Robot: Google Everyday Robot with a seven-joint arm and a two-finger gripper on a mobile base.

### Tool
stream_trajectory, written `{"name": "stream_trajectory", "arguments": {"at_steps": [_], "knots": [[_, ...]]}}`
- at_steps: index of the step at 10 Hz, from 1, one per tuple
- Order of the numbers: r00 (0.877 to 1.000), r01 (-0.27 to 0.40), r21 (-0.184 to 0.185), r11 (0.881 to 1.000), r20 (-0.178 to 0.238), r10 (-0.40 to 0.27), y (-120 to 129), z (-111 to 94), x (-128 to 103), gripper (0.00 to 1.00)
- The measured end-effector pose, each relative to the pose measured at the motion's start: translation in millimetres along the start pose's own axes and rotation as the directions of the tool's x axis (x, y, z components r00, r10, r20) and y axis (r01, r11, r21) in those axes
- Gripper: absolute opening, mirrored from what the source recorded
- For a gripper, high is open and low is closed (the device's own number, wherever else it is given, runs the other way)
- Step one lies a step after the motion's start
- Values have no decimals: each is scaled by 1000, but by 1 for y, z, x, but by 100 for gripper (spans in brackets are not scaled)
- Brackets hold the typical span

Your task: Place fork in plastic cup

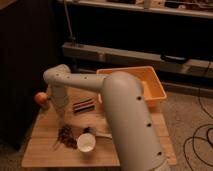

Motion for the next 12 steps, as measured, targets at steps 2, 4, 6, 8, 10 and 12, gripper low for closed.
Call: {"name": "stream_trajectory", "arguments": {"at_steps": [2, 4, 6, 8, 10, 12], "knots": [[999, -14, 26, 1000, -38, 15, 17, -51, 3, 12], [997, -37, 42, 998, -73, 40, 39, -90, 8, 12], [989, -66, 73, 995, -124, 75, 78, -128, 10, 12], [976, -92, 107, 990, -188, 111, 119, -153, 8, 12], [954, -112, 132, 985, -262, 144, 158, -172, -1, 12], [939, -139, 141, 980, -296, 176, 181, -178, -7, 12]]}}
